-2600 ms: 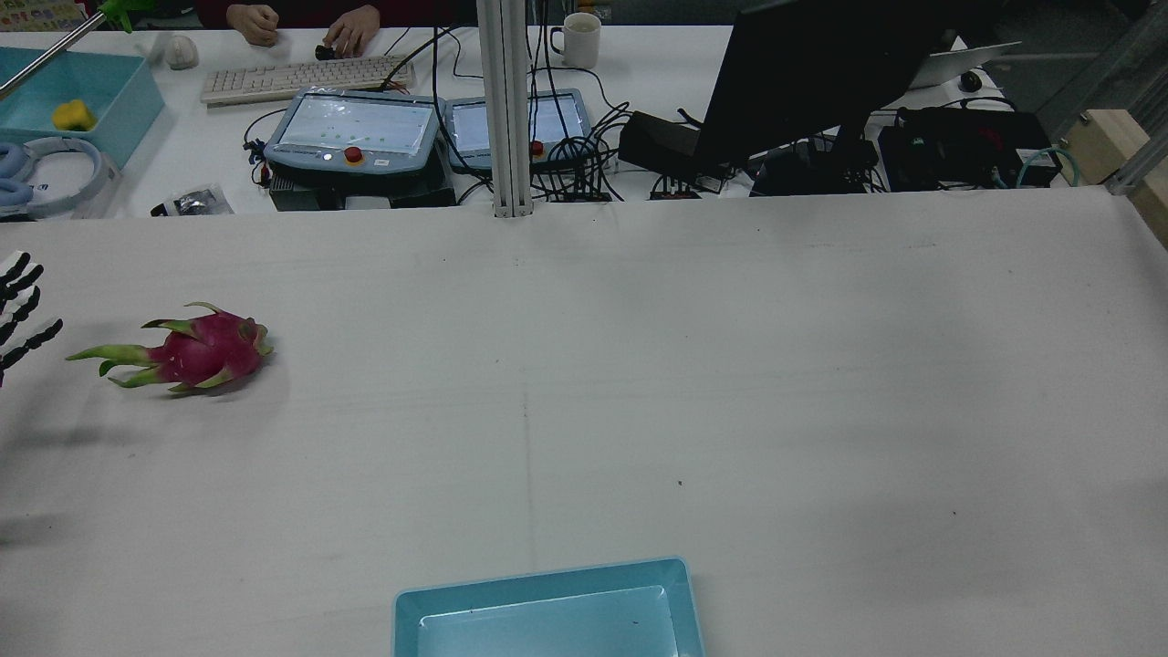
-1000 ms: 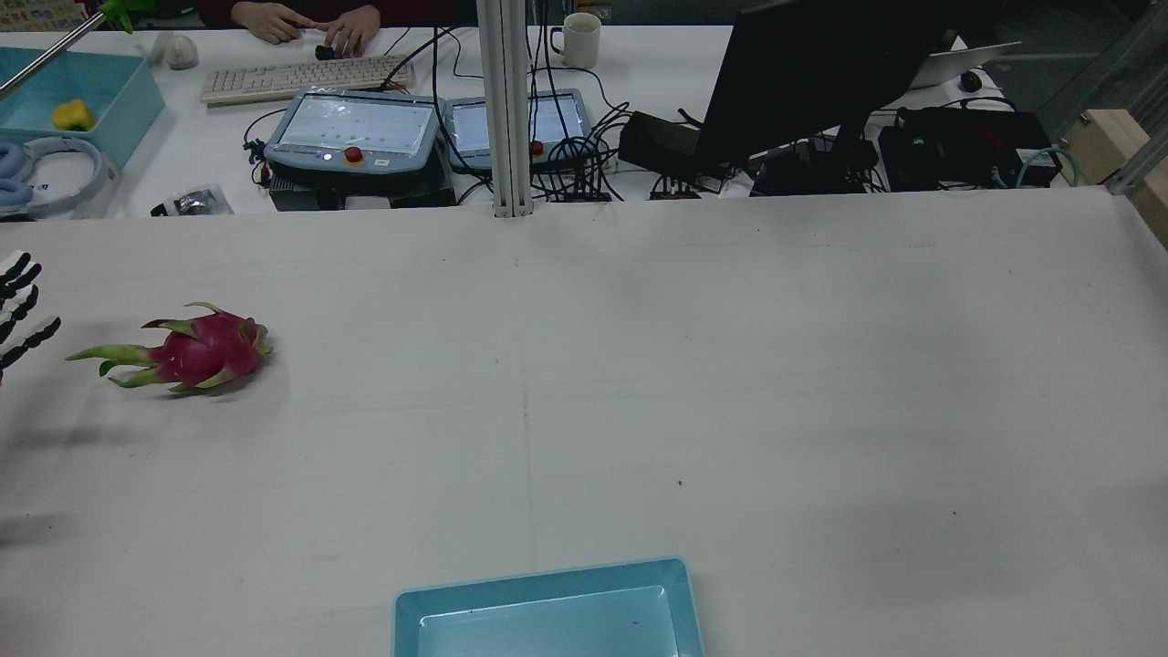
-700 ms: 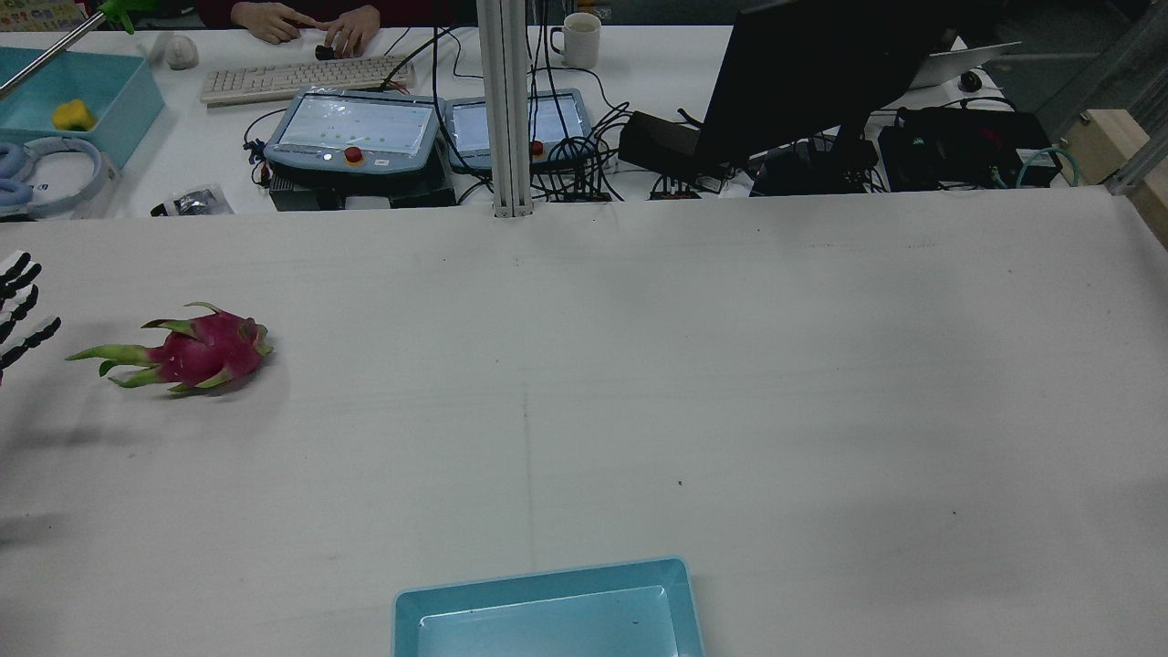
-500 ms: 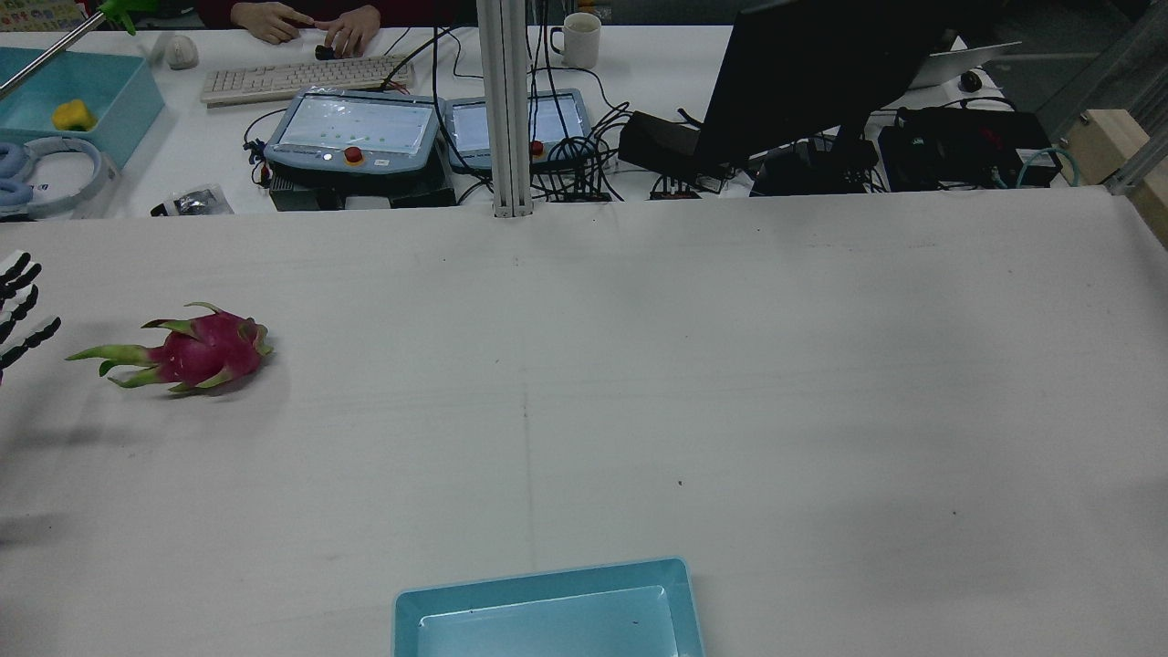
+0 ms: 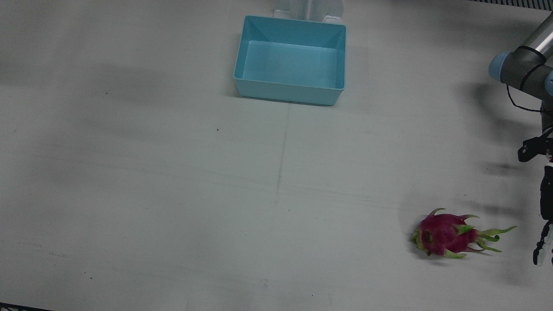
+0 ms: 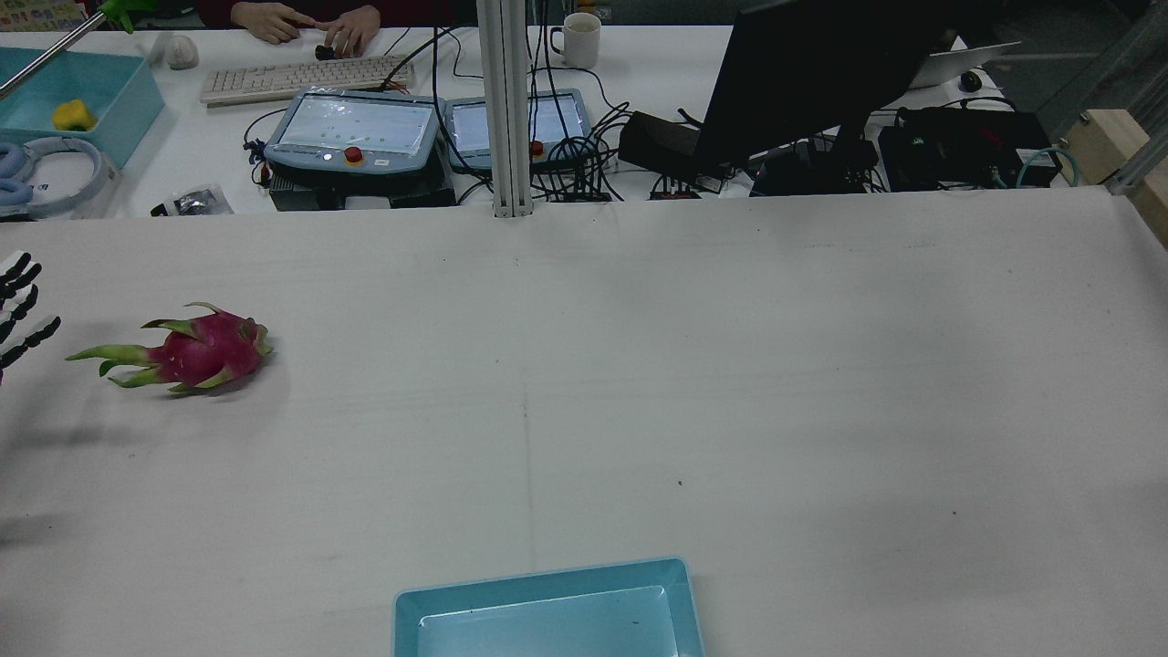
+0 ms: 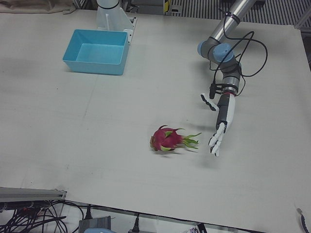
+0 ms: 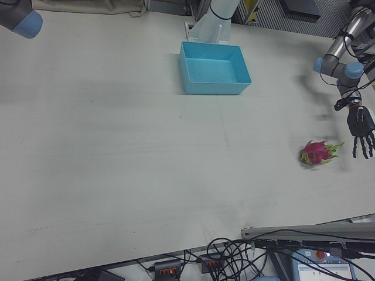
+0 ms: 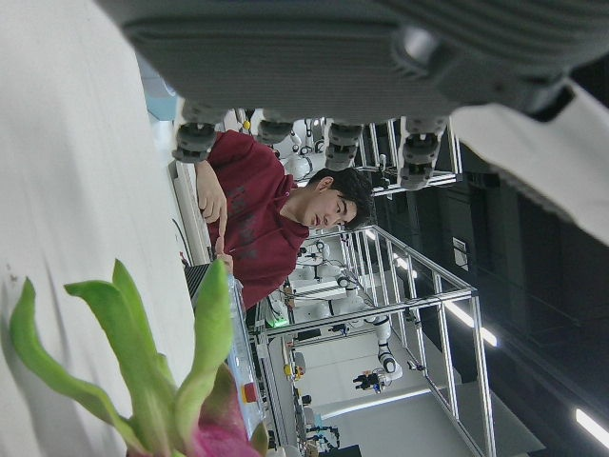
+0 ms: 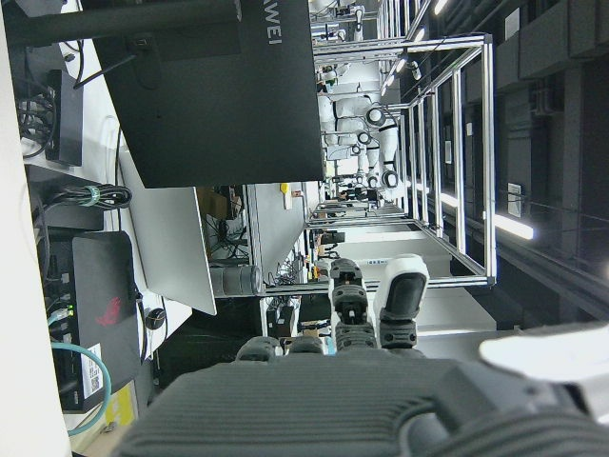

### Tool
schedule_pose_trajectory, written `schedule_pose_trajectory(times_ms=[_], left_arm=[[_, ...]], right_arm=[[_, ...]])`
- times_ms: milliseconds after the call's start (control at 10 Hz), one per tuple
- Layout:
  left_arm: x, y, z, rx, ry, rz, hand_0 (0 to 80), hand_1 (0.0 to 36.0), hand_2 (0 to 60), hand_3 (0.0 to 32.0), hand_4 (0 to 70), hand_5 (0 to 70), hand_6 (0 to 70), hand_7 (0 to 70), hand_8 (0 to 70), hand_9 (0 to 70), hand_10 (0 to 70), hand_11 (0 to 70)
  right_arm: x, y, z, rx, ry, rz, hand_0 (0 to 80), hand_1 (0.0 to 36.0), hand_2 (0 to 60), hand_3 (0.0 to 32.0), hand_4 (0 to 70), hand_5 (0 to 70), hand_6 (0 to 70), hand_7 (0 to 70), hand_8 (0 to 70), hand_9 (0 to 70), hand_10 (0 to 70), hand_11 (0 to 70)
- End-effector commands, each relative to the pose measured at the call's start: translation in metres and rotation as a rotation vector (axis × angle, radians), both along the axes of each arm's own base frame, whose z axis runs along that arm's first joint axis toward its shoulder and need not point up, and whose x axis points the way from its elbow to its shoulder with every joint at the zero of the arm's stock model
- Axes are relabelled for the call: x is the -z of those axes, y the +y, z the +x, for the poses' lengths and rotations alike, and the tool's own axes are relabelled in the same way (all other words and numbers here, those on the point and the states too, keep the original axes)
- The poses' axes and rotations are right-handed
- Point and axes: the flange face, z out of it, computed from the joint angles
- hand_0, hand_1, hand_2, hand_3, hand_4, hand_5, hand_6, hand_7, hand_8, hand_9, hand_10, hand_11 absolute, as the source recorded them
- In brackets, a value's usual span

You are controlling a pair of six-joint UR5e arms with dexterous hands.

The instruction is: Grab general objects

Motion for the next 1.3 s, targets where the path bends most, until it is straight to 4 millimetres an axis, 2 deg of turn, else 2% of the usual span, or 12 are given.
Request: schedule_pose_trajectory(times_ms=[0,200,500,700,900,1000,1100,1200], left_arm=[[0.000,0.000,0.000,-0.001,0.000,0.001,41.3,0.0,0.0,20.0,0.0,8.5,2.3,13.5,5.0,1.3,1.2,2.0],[0.000,0.000,0.000,-0.001,0.000,0.001,41.2,0.0,0.0,20.2,0.0,8.4,2.4,13.6,4.9,1.3,1.0,1.7],[0.010,0.000,0.000,-0.004,-0.013,-0.006,42.3,0.0,0.0,15.4,0.0,9.4,3.0,13.9,4.9,1.3,0.7,1.2],[0.045,0.005,0.004,-0.009,-0.136,-0.023,44.3,0.0,0.0,10.6,0.0,10.7,3.4,14.1,4.9,1.4,0.5,1.0],[0.079,0.014,0.008,-0.027,-0.261,-0.065,46.3,1.7,0.0,10.6,0.0,13.5,3.8,15.3,4.7,1.6,0.0,0.0],[0.092,0.022,0.008,-0.042,-0.299,-0.094,46.6,2.0,0.0,8.4,0.0,14.5,4.2,15.3,5.0,1.6,0.0,0.0],[0.101,0.023,0.007,-0.045,-0.335,-0.116,46.7,2.0,0.0,2.0,0.0,17.8,6.1,17.1,5.5,2.0,0.0,0.0],[0.111,0.020,0.011,-0.042,-0.409,-0.108,46.5,1.7,0.0,0.0,0.0,20.0,6.8,18.5,5.7,2.3,0.0,0.0]], right_arm=[[0.000,0.000,0.000,0.000,0.000,0.000,0.0,0.0,0.0,0.0,0.0,0.0,0.0,0.0,0.0,0.0,0.0,0.0],[0.001,-0.001,0.000,0.000,0.000,0.001,0.0,0.0,0.0,0.0,0.0,0.0,0.0,0.0,0.0,0.0,0.0,0.0],[0.001,-0.001,0.000,0.000,0.000,0.003,0.0,0.0,0.0,0.0,0.0,0.0,0.0,0.0,0.0,0.0,0.0,0.0],[0.001,0.000,0.000,-0.001,0.000,0.001,0.0,0.0,0.0,0.0,0.0,0.0,0.0,0.0,0.0,0.0,0.0,0.0],[0.001,-0.001,0.000,-0.001,0.000,0.003,0.0,0.0,0.0,0.0,0.0,0.0,0.0,0.0,0.0,0.0,0.0,0.0],[0.001,-0.001,0.000,-0.001,0.000,0.003,0.0,0.0,0.0,0.0,0.0,0.0,0.0,0.0,0.0,0.0,0.0,0.0],[0.001,-0.001,0.000,0.000,0.000,0.003,0.0,0.0,0.0,0.0,0.0,0.0,0.0,0.0,0.0,0.0,0.0,0.0],[0.002,-0.001,0.001,-0.001,0.001,0.004,0.0,0.0,0.0,0.0,0.0,0.0,0.0,0.0,0.0,0.0,0.0,0.0]])
